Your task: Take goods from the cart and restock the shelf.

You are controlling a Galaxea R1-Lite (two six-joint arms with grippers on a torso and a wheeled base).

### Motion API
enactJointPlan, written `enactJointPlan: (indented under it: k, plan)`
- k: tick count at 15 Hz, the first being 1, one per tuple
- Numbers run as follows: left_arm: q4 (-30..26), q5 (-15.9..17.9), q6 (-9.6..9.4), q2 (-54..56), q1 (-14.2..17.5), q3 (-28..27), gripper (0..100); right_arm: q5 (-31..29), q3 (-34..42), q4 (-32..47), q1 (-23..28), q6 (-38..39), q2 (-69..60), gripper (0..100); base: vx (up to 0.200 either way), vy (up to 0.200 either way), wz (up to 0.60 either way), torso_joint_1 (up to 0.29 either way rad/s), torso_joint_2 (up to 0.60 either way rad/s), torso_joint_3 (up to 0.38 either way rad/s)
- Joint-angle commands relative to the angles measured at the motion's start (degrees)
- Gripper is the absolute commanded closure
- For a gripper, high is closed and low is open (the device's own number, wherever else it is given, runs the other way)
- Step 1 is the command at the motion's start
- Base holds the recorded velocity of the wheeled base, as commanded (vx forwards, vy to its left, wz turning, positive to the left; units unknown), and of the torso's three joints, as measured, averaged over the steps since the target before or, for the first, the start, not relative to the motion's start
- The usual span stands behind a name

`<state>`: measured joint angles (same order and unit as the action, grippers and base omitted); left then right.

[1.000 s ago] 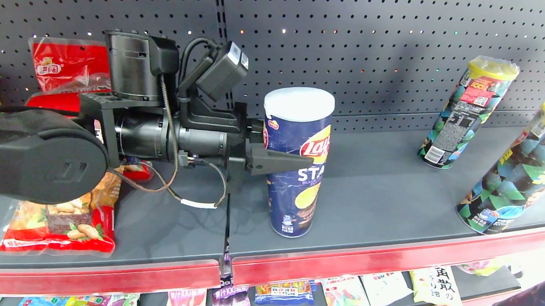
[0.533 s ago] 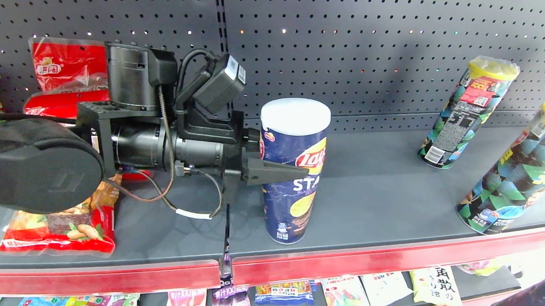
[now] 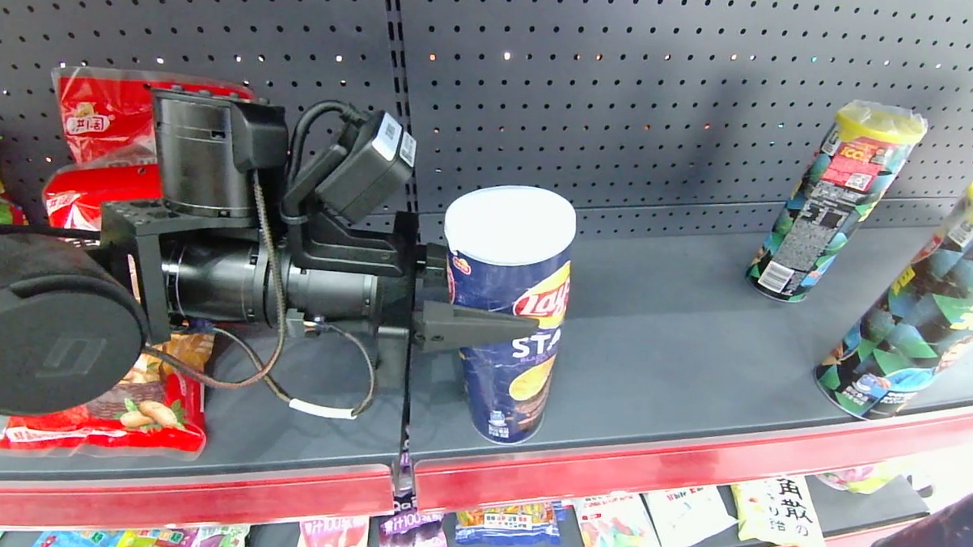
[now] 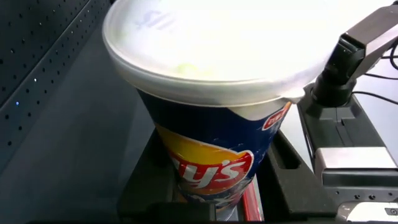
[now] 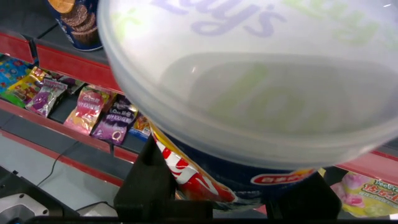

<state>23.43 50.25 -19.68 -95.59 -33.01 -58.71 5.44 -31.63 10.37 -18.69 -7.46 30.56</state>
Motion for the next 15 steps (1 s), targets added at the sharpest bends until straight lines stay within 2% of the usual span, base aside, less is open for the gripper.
enactJointPlan:
  k: [1, 5, 6, 10, 14, 15]
  plan:
    - [-0.2, -0.1, 0.08, 0.0, -0.2, 0.2, 100, 0.0, 0.0, 0.0, 0.0, 0.0, 0.4, 100, 0.000, 0.000, 0.00, 0.000, 0.00, 0.000]
    - [-0.2, -0.3, 0.08, -1.3, -0.2, -0.6, 100, 0.0, 0.0, 0.0, 0.0, 0.0, 0.3, 100, 0.000, 0.000, 0.00, 0.000, 0.00, 0.000]
    - [-0.2, -0.3, 0.08, -1.4, -0.2, -0.7, 0, 0.0, 0.0, 0.0, 0.0, 0.0, 0.3, 100, 0.000, 0.000, 0.00, 0.000, 0.00, 0.000]
    - [-0.2, -1.6, 0.25, -1.6, -0.1, -0.4, 0, 0.5, -0.6, 0.0, -0.2, -0.1, 1.4, 100, 0.000, 0.000, 0.00, 0.000, 0.00, 0.000]
    - [-0.3, -4.2, 0.95, 1.7, 0.8, 1.8, 0, 3.2, -7.6, -0.1, -0.6, -0.4, 10.2, 100, 0.000, 0.000, 0.00, 0.000, 0.00, 0.000]
    - [-0.3, -5.9, 2.89, 4.8, 1.5, 4.8, 0, 5.4, -11.3, -0.1, -1.1, -0.9, 14.3, 100, 0.000, 0.000, 0.00, 0.000, 0.00, 0.000]
